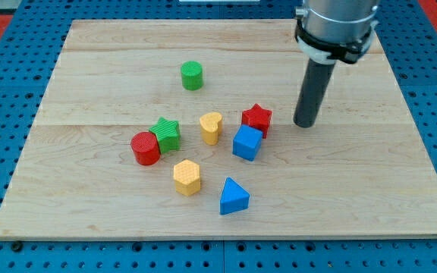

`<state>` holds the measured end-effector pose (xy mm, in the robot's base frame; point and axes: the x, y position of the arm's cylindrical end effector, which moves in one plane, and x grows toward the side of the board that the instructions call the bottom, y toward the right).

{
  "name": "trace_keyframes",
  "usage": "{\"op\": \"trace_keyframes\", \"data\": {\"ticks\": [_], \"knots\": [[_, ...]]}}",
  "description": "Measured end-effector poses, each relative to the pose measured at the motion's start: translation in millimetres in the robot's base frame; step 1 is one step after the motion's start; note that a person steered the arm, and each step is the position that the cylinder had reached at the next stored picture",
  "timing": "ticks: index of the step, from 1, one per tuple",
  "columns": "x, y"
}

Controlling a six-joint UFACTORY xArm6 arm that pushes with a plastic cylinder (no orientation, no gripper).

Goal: Move the green circle to the top left of yellow heart

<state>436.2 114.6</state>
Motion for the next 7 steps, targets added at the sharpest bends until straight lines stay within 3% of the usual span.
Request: {"op": "trace_keyframes", "data": {"ticks": [1, 2, 4, 5, 6, 7], "knots": [[-2.5, -45.0], [-20.2, -32.1], [-120.8, -94.9], [-120.8, -172.0], [-111.4, -185.3], [-76.3, -189.2]]}}
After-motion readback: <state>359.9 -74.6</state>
